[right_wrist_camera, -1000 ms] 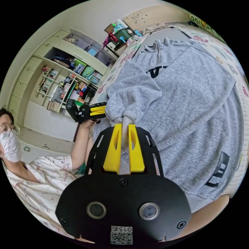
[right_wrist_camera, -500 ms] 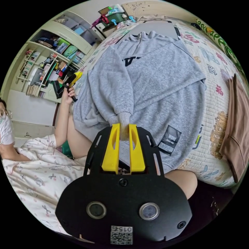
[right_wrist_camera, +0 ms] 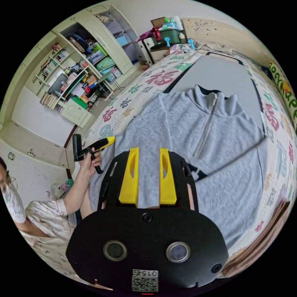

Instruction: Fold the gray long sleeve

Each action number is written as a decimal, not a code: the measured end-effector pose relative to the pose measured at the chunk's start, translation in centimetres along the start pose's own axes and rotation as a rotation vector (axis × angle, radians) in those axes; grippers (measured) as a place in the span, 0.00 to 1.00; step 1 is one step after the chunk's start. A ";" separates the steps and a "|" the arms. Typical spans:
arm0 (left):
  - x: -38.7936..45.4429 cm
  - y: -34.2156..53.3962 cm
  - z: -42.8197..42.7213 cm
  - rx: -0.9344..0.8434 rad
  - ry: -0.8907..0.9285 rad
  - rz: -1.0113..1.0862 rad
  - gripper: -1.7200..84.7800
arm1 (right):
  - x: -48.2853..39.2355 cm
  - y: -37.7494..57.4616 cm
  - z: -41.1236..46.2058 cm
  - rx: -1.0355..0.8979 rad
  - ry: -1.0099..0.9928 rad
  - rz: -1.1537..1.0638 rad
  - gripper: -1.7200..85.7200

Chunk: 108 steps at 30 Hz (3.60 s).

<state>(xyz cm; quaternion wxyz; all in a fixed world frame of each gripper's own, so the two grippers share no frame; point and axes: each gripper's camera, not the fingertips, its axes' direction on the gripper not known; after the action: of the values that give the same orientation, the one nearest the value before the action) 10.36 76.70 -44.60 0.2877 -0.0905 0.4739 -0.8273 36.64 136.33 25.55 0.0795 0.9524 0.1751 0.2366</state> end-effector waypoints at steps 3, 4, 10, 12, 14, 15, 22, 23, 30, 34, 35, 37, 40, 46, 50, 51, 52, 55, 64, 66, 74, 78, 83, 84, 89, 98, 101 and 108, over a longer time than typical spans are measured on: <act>-2.9 0.0 0.0 -0.023 0.029 -0.012 0.11 | -1.4 -7.8 6.9 -0.059 0.095 -0.028 0.15; -4.1 -0.1 0.0 -0.040 0.048 -0.019 0.10 | -1.8 -10.2 9.3 -0.076 0.131 -0.028 0.15; -9.2 0.4 -2.3 0.010 0.133 -0.089 0.03 | -2.1 -17.5 17.4 -0.127 0.236 0.046 0.12; -10.1 0.4 -3.1 0.022 0.175 -0.092 0.02 | -2.0 -18.5 18.7 -0.120 0.238 0.070 0.04; -10.8 0.3 -3.9 0.023 0.159 -0.098 0.02 | -2.2 -19.8 20.4 -0.134 0.207 0.086 0.02; -10.9 0.2 -4.2 0.027 0.161 -0.102 0.02 | -2.4 -20.1 20.9 -0.138 0.203 0.078 0.01; -11.7 -0.6 -7.0 0.078 0.178 -0.149 0.01 | -5.8 -23.2 25.7 -0.150 0.321 0.008 0.01; -11.5 -0.9 -7.1 0.071 0.173 -0.150 0.01 | -6.1 -23.6 26.2 -0.148 0.336 0.016 0.01; -9.6 -2.6 -6.7 0.026 0.192 -0.155 0.02 | -8.8 -19.8 21.8 -0.061 0.344 -0.069 0.02; -6.3 -4.5 -6.9 -0.018 0.177 -0.098 0.03 | -8.3 -9.9 12.9 -0.044 0.255 -0.135 0.08; -4.9 -4.7 -7.2 -0.014 0.158 -0.088 0.04 | -7.5 -6.2 10.1 -0.033 0.254 -0.128 0.09; -2.5 -4.7 -7.7 0.000 0.125 -0.073 0.06 | -5.7 -0.3 6.2 -0.026 0.254 -0.085 0.10; 2.6 -4.5 -8.6 0.009 0.078 -0.024 0.09 | -1.5 9.6 1.2 -0.046 0.241 0.063 0.10; 23.6 -1.6 -9.7 0.017 -0.451 0.456 0.14 | 3.9 23.8 -4.3 -0.031 0.101 0.288 0.10; 39.9 4.9 -5.1 -0.109 -0.381 0.953 0.10 | 4.0 26.6 -6.0 0.000 0.024 0.299 0.11; 41.9 5.6 -4.3 -0.157 -0.304 0.980 0.12 | 3.8 26.7 -6.3 0.007 0.019 0.294 0.11; 45.6 7.1 -2.9 -0.223 -0.147 1.000 0.14 | 3.4 26.5 -6.7 0.011 0.017 0.276 0.11; 54.1 10.7 1.4 -0.343 0.111 1.048 0.15 | 2.4 25.8 -7.7 0.006 0.024 0.229 0.12; 67.0 16.4 18.2 -0.600 0.034 1.198 0.12 | 5.3 29.0 -13.5 0.128 -0.129 0.325 0.14; 67.4 16.5 20.4 -0.630 -0.017 1.186 0.12 | 5.1 29.3 -13.2 0.074 -0.148 0.297 0.15; 67.3 14.1 21.4 -0.615 -0.027 1.131 0.09 | 2.5 31.4 -12.0 -0.081 -0.187 0.177 0.05; 66.2 12.8 20.3 -0.609 0.001 1.118 0.06 | 0.5 33.3 -12.8 -0.080 -0.069 0.102 0.03; 63.2 11.9 21.8 -0.636 -0.019 1.097 0.04 | -2.5 36.4 -12.0 -0.110 0.099 0.043 0.02; 62.8 11.9 22.0 -0.636 -0.023 1.094 0.04 | -2.9 36.7 -11.8 -0.115 0.116 0.029 0.02; 58.3 8.9 22.9 -0.667 0.019 0.970 0.04 | -4.2 39.5 -11.7 -0.139 0.086 0.008 0.02; 46.1 -7.3 15.1 -0.588 0.338 0.733 0.03 | -2.8 41.4 -19.9 -0.054 0.053 0.101 0.02; 41.9 -13.0 11.1 -0.443 0.259 0.703 0.03 | -4.3 41.6 -26.7 0.205 0.049 0.280 0.02; 31.6 -14.2 7.1 -0.282 0.263 0.569 0.02 | -21.2 52.2 -40.0 0.900 -0.260 0.236 0.01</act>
<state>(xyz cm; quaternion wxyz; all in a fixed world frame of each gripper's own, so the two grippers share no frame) -18.04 59.25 -32.83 0.4279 0.1138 0.6229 -0.6450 15.44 82.84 63.82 -0.3468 0.9272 0.1393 0.0236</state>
